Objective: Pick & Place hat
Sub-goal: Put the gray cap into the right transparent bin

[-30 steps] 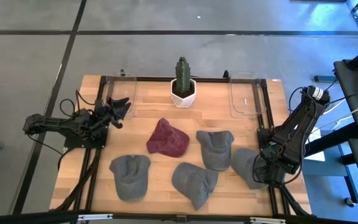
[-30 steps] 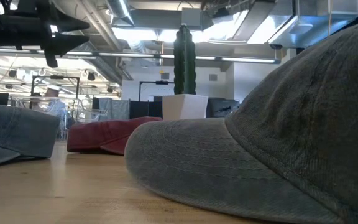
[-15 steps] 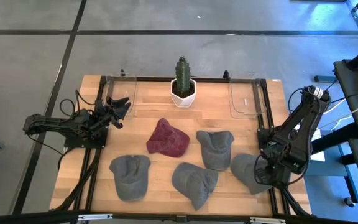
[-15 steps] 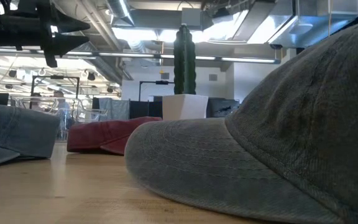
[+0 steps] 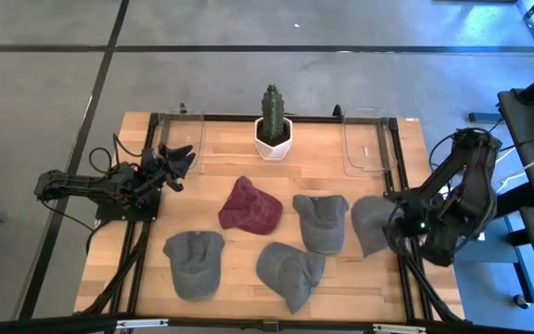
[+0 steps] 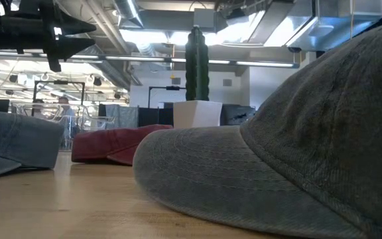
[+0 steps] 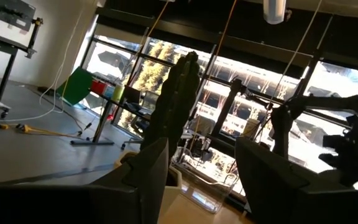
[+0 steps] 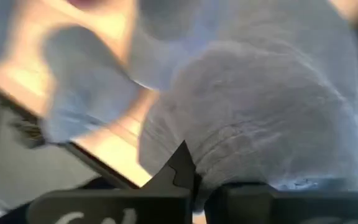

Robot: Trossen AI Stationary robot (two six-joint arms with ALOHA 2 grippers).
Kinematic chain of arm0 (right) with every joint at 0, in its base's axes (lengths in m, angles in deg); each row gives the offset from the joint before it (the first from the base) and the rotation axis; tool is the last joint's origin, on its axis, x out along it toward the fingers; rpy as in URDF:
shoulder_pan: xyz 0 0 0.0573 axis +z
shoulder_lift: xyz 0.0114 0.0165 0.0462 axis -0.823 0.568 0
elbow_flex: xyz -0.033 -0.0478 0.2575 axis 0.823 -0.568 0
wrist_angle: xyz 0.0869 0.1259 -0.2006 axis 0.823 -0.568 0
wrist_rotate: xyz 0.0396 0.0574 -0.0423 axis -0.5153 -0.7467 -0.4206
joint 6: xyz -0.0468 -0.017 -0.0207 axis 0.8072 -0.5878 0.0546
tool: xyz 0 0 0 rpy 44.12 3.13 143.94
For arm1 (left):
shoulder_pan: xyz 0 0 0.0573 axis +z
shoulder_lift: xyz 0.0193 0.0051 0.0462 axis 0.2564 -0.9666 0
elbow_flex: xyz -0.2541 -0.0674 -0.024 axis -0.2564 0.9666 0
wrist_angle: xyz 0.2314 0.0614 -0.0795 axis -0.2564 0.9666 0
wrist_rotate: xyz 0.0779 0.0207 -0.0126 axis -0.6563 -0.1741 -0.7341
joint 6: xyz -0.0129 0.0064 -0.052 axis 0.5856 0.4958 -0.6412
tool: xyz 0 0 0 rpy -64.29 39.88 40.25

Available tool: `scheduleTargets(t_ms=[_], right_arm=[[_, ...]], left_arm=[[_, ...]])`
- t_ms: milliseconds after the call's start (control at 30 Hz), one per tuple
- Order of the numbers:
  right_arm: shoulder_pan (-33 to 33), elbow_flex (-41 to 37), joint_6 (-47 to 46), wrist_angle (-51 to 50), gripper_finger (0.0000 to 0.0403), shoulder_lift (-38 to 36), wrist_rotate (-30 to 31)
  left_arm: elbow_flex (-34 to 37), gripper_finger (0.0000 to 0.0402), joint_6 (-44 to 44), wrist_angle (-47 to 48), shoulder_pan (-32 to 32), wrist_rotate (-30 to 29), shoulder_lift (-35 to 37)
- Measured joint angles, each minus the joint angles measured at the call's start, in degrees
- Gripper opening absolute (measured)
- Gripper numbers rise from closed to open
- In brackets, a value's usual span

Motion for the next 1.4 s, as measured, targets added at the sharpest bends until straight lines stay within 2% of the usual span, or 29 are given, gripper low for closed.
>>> scheduleTargets(t_ms=[167,333,467,700,767,900,1033,1167,1333,1400], right_arm=[[-6.0,3.4,8.3,0.0,0.0012,-1.4,15.8],[-13.9,5.8,22.2,-0.1,0.0013,-1.9,18.9],[-20.9,6.4,34.3,1.2,0.0013,-1.8,18.7],[-31.6,6.5,61.4,7.2,0.0013,-0.8,2.7],[-33.9,6.5,69.6,8.4,0.0014,0.2,-1.3],[-37.1,6.5,85.4,7.9,0.0014,3.3,-8.0],[-38.6,6.5,98.0,5.3,0.0013,7.1,-13.3],[-39.9,6.5,105.0,0.4,0.0011,12.2,-19.9],[-40.9,7.0,106.5,-0.1,0.0011,18.1,-33.2],[-40.8,7.1,105.4,0.1,0.0011,19.8,-35.5]], left_arm=[[0.0,0.0179,0.0,0.3,0.0,0.3,0.0],[0.0,0.0178,0.0,0.3,0.0,0.0,-0.1],[0.0,0.0178,-1.4,0.1,0.0,-0.1,-0.1],[0.0,0.018,-7.8,-0.3,0.0,0.2,-0.1],[0.0,0.018,-9.9,-0.3,0.0,1.9,-0.1],[-0.3,0.0178,-11.8,-0.2,0.0,6.5,-0.5],[-1.6,0.0176,-11.7,-0.3,0.0,7.9,-2.2],[-2.8,0.0175,-10.5,-0.2,0.0,8.1,-4.6],[-3.4,0.0175,-10.4,-0.3,0.0,8.1,-7.1],[-3.4,0.0175,-10.5,-0.1,0.0,8.1,-7.4]])
